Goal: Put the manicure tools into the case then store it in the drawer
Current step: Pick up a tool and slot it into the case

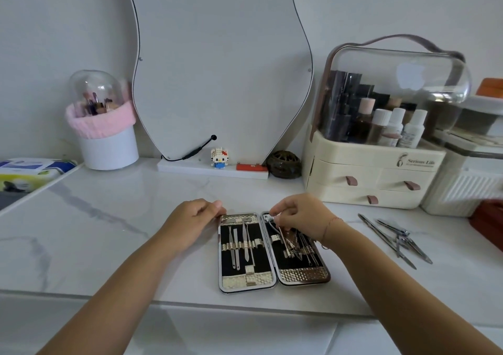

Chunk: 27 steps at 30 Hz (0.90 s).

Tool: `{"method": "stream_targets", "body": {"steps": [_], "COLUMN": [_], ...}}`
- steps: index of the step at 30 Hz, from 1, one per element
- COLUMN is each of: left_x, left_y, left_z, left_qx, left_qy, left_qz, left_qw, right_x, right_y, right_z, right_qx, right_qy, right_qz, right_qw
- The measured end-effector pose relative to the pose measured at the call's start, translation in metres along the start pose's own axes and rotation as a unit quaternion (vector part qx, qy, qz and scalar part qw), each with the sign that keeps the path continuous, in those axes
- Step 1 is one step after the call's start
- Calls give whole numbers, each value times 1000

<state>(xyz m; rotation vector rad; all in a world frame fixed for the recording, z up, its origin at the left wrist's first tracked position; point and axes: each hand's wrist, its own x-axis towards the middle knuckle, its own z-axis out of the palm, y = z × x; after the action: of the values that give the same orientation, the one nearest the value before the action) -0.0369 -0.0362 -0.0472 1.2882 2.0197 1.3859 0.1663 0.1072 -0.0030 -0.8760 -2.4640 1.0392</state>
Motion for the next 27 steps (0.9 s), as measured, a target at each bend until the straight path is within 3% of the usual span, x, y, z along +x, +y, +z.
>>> {"method": "stream_targets", "body": {"steps": [27], "left_x": [-1], "left_y": [2], "left_z": [-1], "left_qx": [18], "left_qy": [-5], "left_qz": [7], "left_qw": [1000], "right_x": [-3], "right_y": [0], "right_z": [9], "right_qx": [-33], "right_qy": [4], "right_qz": [-26], "right_qw": [999]}}
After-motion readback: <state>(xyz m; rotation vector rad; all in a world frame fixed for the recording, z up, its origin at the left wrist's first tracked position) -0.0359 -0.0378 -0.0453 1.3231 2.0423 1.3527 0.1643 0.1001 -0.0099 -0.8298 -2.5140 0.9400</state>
